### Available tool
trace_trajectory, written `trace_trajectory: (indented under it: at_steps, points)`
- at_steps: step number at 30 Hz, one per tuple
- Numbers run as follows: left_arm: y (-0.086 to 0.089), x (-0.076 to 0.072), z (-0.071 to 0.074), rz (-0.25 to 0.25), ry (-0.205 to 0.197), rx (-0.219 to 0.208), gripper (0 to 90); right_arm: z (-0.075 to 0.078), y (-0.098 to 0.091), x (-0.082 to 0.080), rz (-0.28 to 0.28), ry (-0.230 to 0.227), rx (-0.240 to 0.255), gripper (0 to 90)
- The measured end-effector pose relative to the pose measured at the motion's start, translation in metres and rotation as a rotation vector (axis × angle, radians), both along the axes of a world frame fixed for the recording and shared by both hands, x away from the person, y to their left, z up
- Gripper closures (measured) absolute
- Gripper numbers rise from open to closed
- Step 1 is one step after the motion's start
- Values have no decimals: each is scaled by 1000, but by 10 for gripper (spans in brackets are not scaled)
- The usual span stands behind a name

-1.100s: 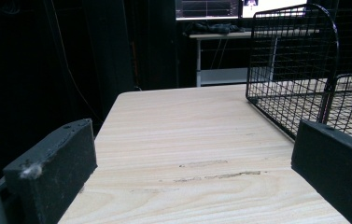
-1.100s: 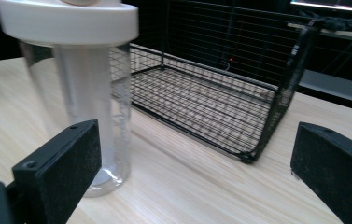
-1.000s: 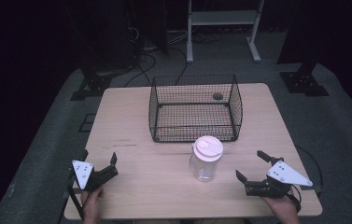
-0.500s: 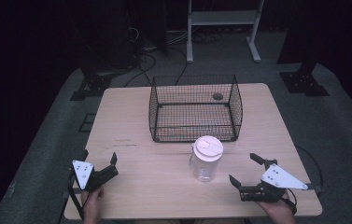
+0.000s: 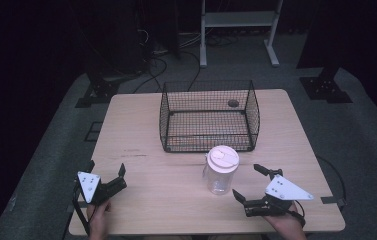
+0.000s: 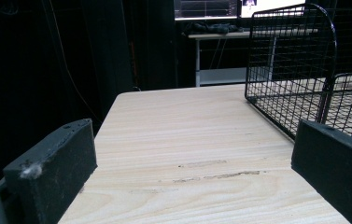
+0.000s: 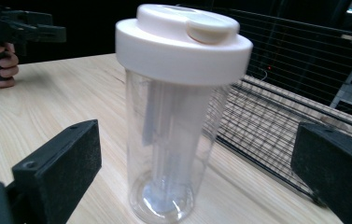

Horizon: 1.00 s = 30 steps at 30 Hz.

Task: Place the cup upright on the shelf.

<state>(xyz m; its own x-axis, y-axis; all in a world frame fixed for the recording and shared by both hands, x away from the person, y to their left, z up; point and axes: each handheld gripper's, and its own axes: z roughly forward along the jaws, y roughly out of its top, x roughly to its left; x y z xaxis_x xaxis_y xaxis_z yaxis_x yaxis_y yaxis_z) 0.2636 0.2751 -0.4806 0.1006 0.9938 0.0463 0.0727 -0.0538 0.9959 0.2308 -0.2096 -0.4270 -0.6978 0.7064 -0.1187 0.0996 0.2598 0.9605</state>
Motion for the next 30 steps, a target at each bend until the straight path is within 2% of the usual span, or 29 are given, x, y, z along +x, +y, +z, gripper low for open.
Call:
trace_trajectory:
  at_steps: [11, 21, 30]
  points:
    - [0, 0, 0, 1, 0, 0, 0, 8, 9, 11, 12, -8, 0, 11]
    - [0, 0, 0, -1, 0, 0, 0, 10, 20, 18, 35, -8, 4, 10]
    - [0, 0, 0, -2, -1, 1, 0, 10, 27, 26, 31, -5, -2, 10]
